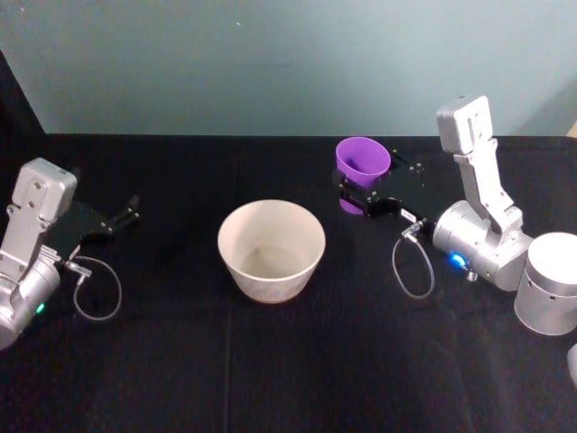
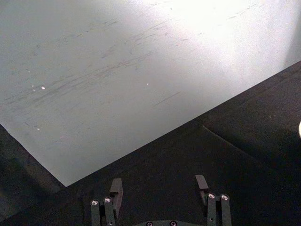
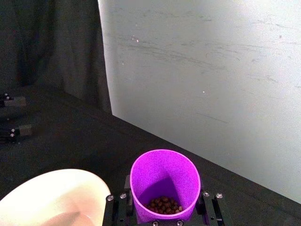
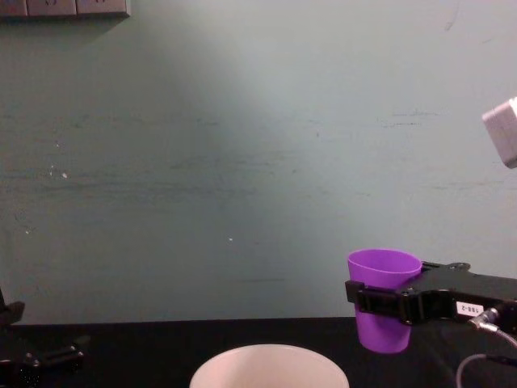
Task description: Pick up the cup and pour the mung beans from the cup into the bowl.
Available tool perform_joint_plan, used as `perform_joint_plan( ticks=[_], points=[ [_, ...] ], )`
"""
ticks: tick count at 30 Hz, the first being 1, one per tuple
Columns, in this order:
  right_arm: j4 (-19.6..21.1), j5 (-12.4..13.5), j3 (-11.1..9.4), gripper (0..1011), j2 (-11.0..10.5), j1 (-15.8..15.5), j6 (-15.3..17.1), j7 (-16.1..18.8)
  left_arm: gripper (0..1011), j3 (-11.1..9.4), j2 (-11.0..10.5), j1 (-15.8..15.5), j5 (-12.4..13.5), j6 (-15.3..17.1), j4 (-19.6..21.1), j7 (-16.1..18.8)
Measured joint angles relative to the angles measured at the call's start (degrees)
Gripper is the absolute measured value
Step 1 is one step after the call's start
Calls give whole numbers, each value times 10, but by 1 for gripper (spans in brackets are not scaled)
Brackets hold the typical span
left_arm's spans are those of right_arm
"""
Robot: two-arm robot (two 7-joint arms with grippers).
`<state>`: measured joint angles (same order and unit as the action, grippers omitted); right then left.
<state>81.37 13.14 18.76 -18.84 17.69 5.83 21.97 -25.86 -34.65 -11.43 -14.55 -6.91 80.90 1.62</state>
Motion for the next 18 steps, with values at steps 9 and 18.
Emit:
perform_joint_plan(
  ticks=[9,18],
  points=[
    [0,0,0,723,0,0,0,0,1000,0,0,0,0,0,0,0],
    [0,0,0,723,0,0,0,0,1000,0,0,0,0,0,0,0]
  ],
)
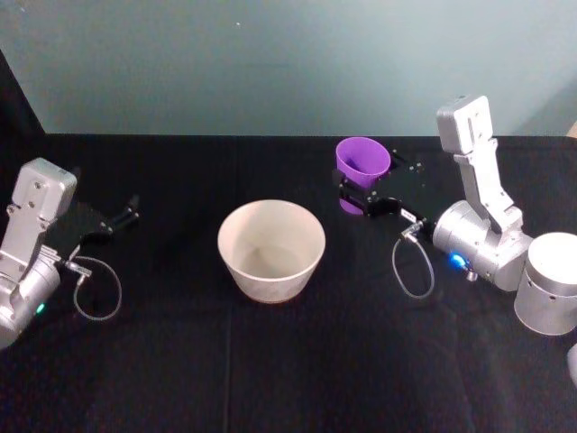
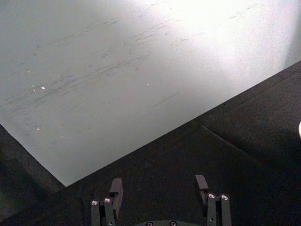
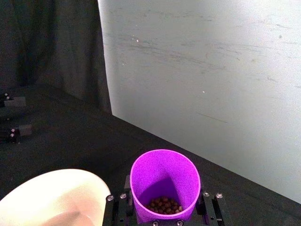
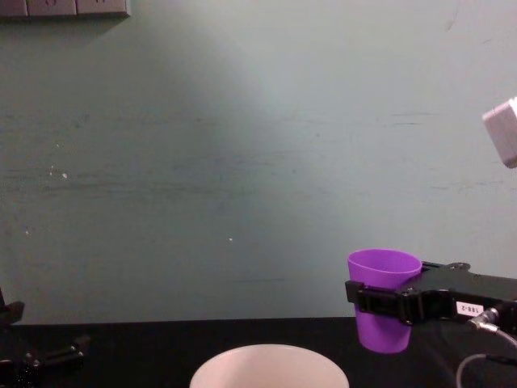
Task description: Pick up the cup and pour the mung beans from the cup into the bowl.
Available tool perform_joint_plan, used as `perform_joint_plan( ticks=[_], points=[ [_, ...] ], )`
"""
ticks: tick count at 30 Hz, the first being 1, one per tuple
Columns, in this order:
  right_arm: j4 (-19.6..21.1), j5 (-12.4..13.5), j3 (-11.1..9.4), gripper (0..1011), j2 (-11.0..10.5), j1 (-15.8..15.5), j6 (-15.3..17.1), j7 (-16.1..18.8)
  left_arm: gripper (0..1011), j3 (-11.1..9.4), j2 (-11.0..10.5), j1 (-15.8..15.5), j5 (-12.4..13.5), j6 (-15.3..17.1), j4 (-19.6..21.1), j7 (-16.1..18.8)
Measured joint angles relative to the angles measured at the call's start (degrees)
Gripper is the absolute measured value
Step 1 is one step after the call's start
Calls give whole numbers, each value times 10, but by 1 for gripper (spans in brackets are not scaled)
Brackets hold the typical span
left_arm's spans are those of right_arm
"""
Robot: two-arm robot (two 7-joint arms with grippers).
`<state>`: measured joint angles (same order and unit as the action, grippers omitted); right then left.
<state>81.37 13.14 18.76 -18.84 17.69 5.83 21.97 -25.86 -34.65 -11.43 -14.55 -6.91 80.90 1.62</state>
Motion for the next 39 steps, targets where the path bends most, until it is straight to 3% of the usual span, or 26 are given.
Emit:
perform_joint_plan(
  ticks=[39],
  points=[
    [0,0,0,723,0,0,0,0,1000,0,0,0,0,0,0,0]
  ],
)
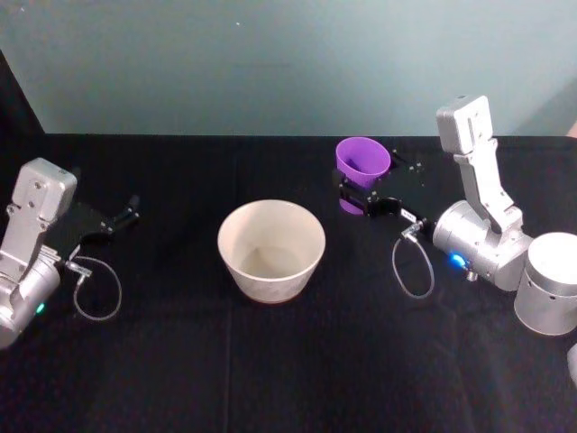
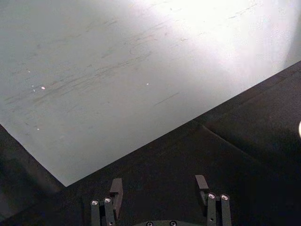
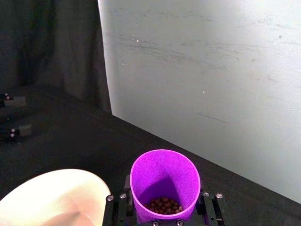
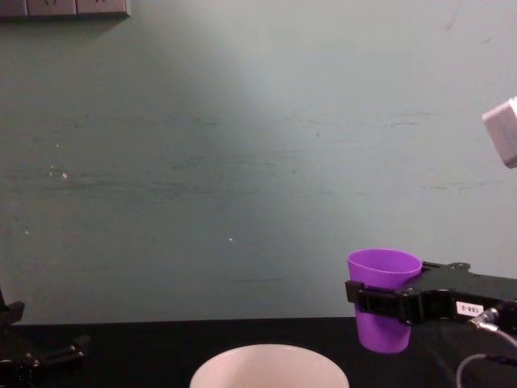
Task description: Pick up the cup and pour the mung beans from the cup into the bowl.
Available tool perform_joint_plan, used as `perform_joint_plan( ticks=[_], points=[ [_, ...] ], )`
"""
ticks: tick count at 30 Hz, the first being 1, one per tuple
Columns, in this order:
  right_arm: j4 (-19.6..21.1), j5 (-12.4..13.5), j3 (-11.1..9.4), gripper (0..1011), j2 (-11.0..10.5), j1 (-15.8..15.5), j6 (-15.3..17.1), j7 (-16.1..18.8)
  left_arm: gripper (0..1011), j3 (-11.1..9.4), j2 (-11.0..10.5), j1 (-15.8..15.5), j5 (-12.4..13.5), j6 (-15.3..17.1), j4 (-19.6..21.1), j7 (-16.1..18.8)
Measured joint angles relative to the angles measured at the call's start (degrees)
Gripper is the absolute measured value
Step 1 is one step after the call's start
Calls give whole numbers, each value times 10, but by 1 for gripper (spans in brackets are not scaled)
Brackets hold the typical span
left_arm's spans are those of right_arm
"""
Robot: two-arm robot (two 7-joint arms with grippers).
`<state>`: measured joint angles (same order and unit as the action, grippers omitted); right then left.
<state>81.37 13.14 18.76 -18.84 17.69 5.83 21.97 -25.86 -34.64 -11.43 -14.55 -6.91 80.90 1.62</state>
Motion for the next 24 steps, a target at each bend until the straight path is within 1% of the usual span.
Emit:
perform_joint_plan(
  ticks=[15,17,21,23,24],
  points=[
    [0,0,0,723,0,0,0,0,1000,0,0,0,0,0,0,0],
    [1,-3,2,723,-1,0,1,-2,1000,0,0,0,0,0,0,0],
    [11,-25,16,723,-7,5,8,-12,1000,0,0,0,0,0,0,0],
    [19,-48,26,724,-11,9,17,-22,1000,0,0,0,0,0,0,0],
    [22,-56,29,723,-11,10,20,-25,1000,0,0,0,0,0,0,0]
  ],
)
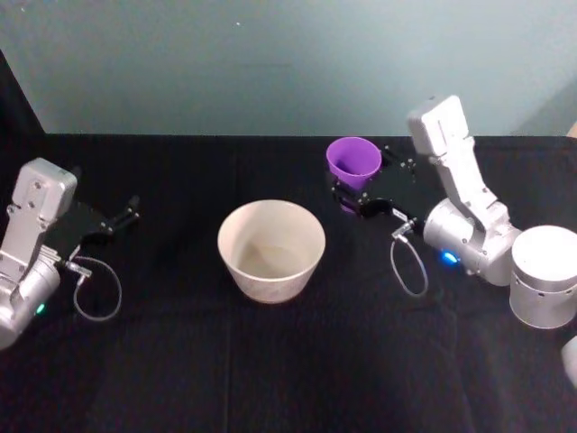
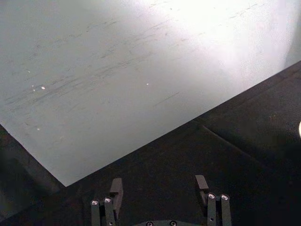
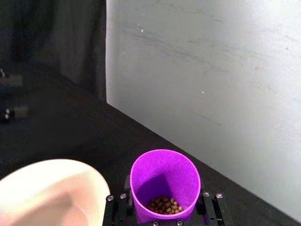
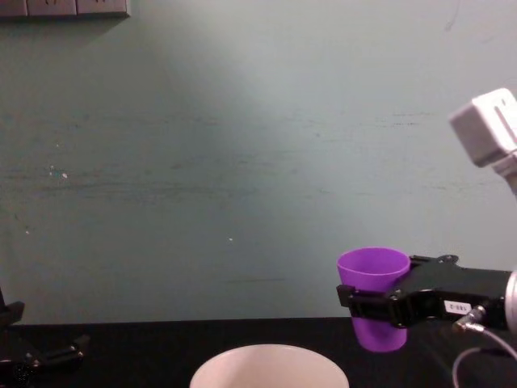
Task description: Pick up the cup and pour the mung beans from the cup into the bowl.
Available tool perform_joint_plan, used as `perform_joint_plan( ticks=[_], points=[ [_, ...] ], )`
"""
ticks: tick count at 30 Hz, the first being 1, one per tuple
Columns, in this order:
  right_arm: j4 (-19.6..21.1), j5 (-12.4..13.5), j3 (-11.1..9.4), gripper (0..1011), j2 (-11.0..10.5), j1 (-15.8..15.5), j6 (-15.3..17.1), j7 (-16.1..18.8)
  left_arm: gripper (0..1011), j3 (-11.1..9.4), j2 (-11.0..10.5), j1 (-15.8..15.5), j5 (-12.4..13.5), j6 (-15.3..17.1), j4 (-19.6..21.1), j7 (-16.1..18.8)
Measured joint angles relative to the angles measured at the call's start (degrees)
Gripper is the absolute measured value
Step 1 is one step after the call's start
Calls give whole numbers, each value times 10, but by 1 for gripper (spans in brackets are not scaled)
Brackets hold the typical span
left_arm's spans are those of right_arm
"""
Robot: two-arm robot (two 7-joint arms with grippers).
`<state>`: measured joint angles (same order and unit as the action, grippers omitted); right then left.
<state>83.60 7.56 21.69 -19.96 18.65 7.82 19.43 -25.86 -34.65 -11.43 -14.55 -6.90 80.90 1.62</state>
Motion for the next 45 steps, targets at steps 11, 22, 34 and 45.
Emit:
perform_joint_plan(
  ticks=[11,22,34,45],
  points=[
    [43,-135,59,723,-13,19,40,-40,1000,0,0,0,0,0,0,0],
    [72,-279,135,723,-18,44,101,-60,1000,0,0,0,0,0,0,0],
    [80,-411,202,723,-29,73,146,-57,1000,0,0,0,0,0,0,0],
    [84,-486,241,723,-27,90,160,-37,1000,0,0,0,0,0,0,0]
  ],
)
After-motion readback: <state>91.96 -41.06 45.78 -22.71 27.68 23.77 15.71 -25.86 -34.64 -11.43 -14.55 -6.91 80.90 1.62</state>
